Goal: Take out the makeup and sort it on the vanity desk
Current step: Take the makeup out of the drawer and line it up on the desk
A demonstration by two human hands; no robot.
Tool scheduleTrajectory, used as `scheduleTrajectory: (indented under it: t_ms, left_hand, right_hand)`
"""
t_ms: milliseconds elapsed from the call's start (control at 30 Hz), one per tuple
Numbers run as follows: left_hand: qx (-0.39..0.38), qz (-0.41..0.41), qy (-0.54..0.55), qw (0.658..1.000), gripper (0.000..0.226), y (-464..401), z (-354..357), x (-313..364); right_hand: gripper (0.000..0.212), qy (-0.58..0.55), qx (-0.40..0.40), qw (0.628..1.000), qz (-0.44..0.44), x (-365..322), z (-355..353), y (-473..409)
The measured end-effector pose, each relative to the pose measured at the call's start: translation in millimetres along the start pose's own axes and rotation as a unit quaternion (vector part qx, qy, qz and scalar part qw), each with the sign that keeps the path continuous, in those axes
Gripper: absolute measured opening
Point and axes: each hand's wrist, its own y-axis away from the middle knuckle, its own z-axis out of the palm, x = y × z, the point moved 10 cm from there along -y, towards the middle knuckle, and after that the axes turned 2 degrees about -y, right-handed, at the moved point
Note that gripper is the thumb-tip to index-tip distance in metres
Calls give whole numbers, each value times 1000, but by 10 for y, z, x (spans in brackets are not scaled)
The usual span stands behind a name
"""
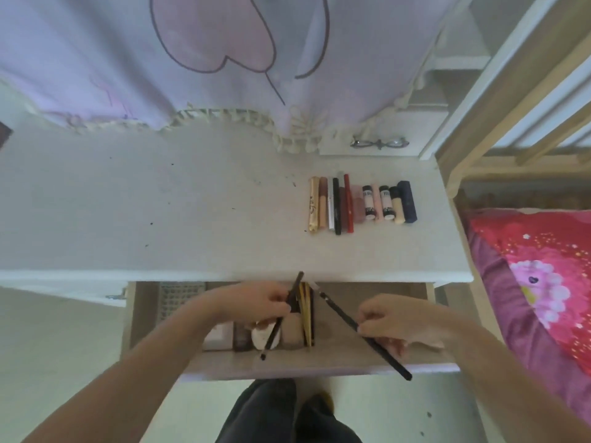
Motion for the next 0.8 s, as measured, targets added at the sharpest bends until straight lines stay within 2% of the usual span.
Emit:
scheduleTrajectory:
  t_ms: [67, 167, 233, 300, 400, 500, 667, 800]
  left_hand:
    - [98, 18, 68, 993, 19, 168, -560, -12]
    - [254, 13, 55, 966, 27, 100, -1258, -13]
    - [303, -5, 22, 953, 29, -130, -1484, 17]
    - [339, -26, -14, 940, 32, -366, -1631, 50]
    - [367, -42, -71, 926, 37, -645, -1745, 101]
    - [353, -84, -142, 921, 35, -850, -1771, 87]
    - [350, -68, -163, 920, 35, -926, -1720, 196]
    - [373, -21, -110, 921, 30, -692, -1542, 188]
  right_hand:
    - [10, -35, 18, 998, -55, -410, -205, 65]
    - [6, -75, 147, 977, -137, -1016, -636, -128]
    - [19, -61, 268, 949, -152, -1309, -894, -347]
    - [35, -4, 353, 923, -155, -1563, -1005, -558]
    - [38, 144, 410, 892, -122, -1764, -1058, -888]
    - [30, 270, 412, 868, -63, -1761, -1106, -1073]
    - [34, 300, 454, 837, -60, -1765, -1193, -971]
    - [31, 306, 451, 832, -98, -1679, -1140, -697]
